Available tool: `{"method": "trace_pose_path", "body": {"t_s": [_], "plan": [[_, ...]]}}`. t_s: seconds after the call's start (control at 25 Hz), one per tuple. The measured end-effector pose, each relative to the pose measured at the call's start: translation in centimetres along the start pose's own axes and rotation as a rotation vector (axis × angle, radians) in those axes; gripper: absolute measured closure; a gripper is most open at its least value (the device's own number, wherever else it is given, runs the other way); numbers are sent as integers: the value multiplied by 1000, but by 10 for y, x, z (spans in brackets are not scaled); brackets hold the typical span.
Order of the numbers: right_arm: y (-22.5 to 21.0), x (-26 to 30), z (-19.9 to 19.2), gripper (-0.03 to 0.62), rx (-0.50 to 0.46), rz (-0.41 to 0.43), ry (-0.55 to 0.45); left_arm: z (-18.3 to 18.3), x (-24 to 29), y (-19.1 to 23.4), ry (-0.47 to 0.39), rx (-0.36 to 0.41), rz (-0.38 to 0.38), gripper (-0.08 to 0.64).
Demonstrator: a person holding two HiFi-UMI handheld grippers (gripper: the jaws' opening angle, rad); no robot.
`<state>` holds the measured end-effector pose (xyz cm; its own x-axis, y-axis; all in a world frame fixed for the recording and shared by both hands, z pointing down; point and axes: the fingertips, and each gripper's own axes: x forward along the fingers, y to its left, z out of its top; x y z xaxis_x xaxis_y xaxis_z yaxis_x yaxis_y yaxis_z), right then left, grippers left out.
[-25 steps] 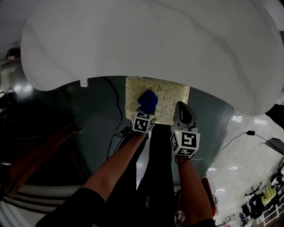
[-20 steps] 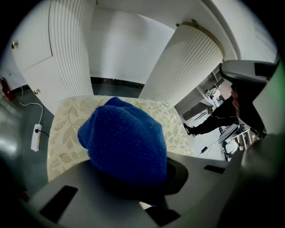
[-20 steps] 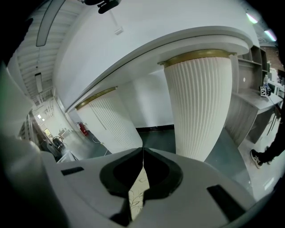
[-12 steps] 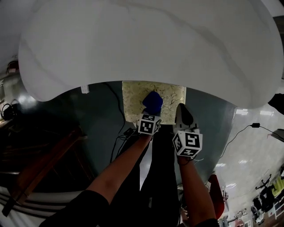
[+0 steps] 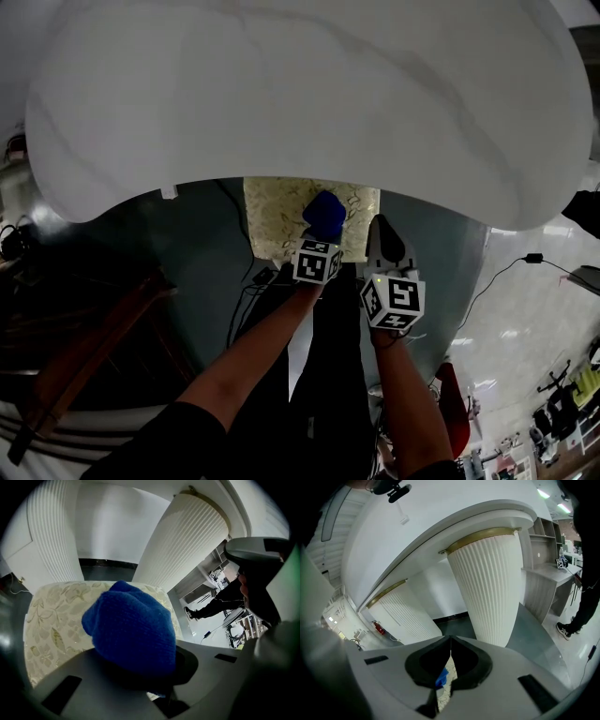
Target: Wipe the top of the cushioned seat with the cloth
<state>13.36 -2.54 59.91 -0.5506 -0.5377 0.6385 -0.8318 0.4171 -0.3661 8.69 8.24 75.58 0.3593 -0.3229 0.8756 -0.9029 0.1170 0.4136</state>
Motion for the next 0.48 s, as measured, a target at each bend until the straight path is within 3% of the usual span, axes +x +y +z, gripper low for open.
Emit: {"method": "trace_pose_path", "body": {"t_s": [0.28, 0.48], "plan": [[-5, 4, 6, 555, 8, -1, -6, 7, 10, -22, 12, 47, -47, 520], [-24, 5, 5, 555, 23, -30, -11, 8, 22, -33, 2, 32, -68, 520]]}}
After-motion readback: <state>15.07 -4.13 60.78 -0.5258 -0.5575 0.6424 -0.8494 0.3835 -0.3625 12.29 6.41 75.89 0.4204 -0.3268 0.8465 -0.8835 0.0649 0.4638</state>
